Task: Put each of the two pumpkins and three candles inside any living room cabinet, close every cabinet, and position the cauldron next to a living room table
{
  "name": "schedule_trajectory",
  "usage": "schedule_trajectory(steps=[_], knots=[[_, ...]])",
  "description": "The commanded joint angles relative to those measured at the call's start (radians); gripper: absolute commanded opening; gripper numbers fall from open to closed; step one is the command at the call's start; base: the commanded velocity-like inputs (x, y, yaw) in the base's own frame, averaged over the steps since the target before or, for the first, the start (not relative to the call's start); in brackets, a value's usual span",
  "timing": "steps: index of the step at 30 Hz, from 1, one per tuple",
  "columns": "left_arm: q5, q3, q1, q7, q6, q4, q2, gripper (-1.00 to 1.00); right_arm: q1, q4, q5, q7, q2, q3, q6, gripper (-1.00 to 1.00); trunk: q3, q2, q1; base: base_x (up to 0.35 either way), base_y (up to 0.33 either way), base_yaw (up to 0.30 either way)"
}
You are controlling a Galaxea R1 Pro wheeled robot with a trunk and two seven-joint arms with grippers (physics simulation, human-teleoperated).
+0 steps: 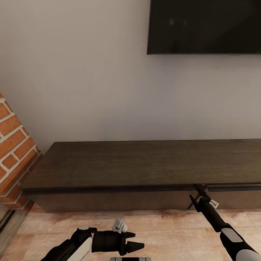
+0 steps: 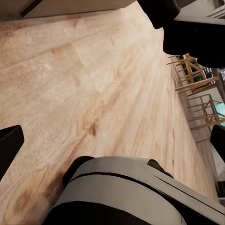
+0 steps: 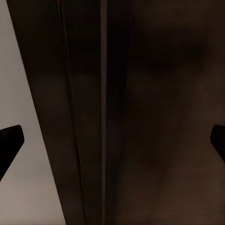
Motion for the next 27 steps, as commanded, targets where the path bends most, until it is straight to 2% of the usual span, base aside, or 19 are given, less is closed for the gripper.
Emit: schedule_trajectory(steps=[1, 20, 21, 27], knots=[[0.01, -0.002, -0.001, 0.001, 0.008, 0.0, 0.001, 1.0, -0.001, 0.001, -0.006, 0.001, 0.0, 0.0, 0.008, 1.0, -0.001, 0.0, 0.0, 0.0, 0.0, 0.0], [0.01, -0.002, -0.001, 0.001, 0.008, 0.0, 0.001, 1.0, -0.001, 0.002, -0.007, 0.001, -0.01, 0.0, 0.009, 1.0, -0.001, 0.0, 0.0, 0.0, 0.0, 0.0], [0.01, -0.002, -0.001, 0.001, 0.008, 0.0, 0.001, 1.0, -0.001, 0.002, -0.007, 0.001, -0.01, 0.0, 0.009, -1.0, -0.001, 0.0, 0.0, 0.0, 0.0, 0.0], [0.01, -0.002, -0.001, 0.002, 0.008, 0.001, 0.0, 1.0, -0.001, 0.002, -0.005, 0.001, -0.012, 0.0, 0.011, -1.0, -0.001, 0.0, 0.0, 0.0, 0.0, 0.0]])
